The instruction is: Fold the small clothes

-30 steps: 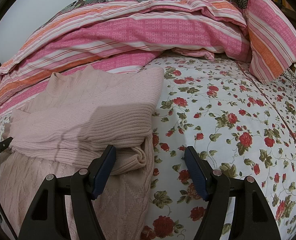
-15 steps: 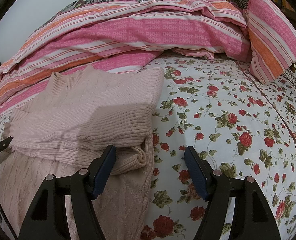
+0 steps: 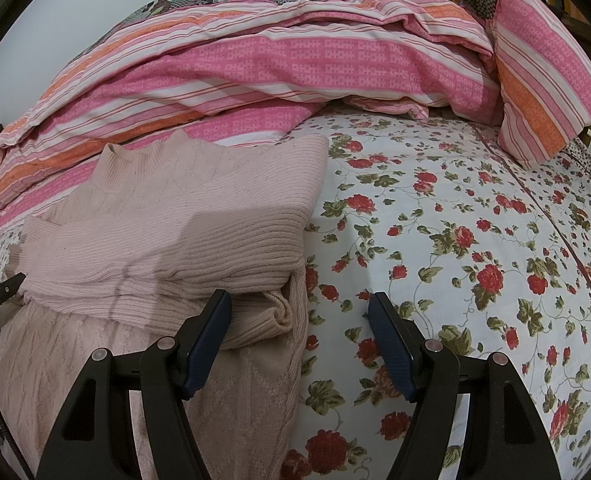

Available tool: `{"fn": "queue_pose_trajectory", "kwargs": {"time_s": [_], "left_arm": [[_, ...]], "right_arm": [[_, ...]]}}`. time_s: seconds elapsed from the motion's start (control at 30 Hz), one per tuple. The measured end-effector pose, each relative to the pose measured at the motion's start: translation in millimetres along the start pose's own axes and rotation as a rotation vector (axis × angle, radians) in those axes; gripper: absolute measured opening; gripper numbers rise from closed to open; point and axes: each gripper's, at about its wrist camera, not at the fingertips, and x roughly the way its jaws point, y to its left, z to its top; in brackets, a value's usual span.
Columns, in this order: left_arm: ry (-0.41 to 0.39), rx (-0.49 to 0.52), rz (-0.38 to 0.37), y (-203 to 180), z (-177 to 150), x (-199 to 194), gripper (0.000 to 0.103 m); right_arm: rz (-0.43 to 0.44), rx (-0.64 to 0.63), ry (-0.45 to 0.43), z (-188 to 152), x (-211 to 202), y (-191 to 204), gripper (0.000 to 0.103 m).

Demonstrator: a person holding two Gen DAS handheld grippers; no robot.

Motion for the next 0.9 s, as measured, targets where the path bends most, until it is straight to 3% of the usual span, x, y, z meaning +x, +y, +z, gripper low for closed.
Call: {"fn": "queue_pose_trajectory", "kwargs": {"time_s": [0.3,0.4,0.57,0.7,0.8,0.9], "left_arm": [[-0.015,-0.001,-0.028,4,-11,-12,0.069],[-0.012,0.009,-0.034,6,-18,-17,0.07],[-0.023,0.111,0.064,-7,-38,-31,0.071],[-0.048,0.137,0.07,-11,-59,-50,0.071],[-0.073,0.075,0.037,-4,-79,-70,0.071],[-0.1,0.058,0.004,-2,-99,-90,0.07]], "right_arm": [[0.044,-0.005,-0.011,-1,-7,0,0.07],[0.053,-0.023,-0.025,-1,-11,2,0.063],[0.069,-0.087,-0.081,-3,-29,14,0.062],[0.087,-0.134,-0.119,-7,-44,24,0.062],[0.115,-0.166,-0.132,-14,-53,29,0.044],[0.122,-0.198,-0.117,-22,-54,34,0.039]]}}
